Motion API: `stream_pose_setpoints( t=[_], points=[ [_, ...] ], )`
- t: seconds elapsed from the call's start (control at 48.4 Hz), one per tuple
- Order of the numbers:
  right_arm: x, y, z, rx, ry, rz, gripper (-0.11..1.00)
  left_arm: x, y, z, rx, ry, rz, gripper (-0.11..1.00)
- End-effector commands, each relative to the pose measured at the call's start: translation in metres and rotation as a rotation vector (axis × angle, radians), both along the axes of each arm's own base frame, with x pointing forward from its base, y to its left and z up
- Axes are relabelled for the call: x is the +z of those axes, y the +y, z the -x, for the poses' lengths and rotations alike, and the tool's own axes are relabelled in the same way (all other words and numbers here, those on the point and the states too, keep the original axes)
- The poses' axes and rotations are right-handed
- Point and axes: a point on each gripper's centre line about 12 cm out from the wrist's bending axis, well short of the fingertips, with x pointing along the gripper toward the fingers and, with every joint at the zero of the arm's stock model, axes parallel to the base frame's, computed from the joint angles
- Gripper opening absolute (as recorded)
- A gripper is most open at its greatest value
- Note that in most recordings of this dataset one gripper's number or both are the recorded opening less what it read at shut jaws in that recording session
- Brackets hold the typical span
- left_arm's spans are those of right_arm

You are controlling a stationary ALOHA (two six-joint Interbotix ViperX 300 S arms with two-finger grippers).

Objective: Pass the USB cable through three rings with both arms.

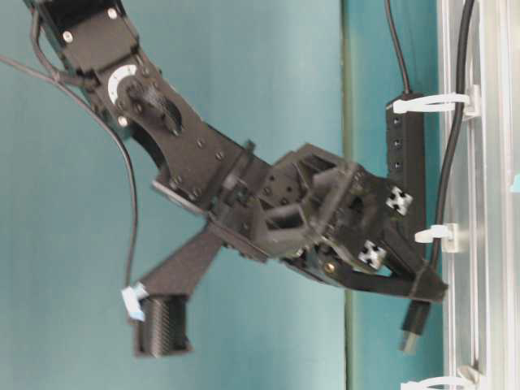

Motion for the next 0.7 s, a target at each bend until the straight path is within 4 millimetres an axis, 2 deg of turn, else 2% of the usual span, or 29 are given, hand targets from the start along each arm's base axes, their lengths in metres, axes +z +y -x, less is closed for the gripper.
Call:
stream_pose_setpoints(
  t=[0.0, 0.31, 0.683],
  points=[
    [0.005, 0.004, -0.006, 0.008, -0.004, -0.001, -0.07, 0.007, 0.000, 0.005, 0.002, -0.004, -0.002, 0.60],
    [0.006, 0.004, -0.020, -0.005, 0.059, 0.002, -0.07, 0.005, 0.000, 0.005, 0.004, 0.018, 0.002, 0.60],
    [0.006, 0.012, -0.024, -0.008, 0.061, -0.028, -0.07, 0.003, 0.001, 0.002, 0.003, 0.008, -0.001, 0.59]
  ],
)
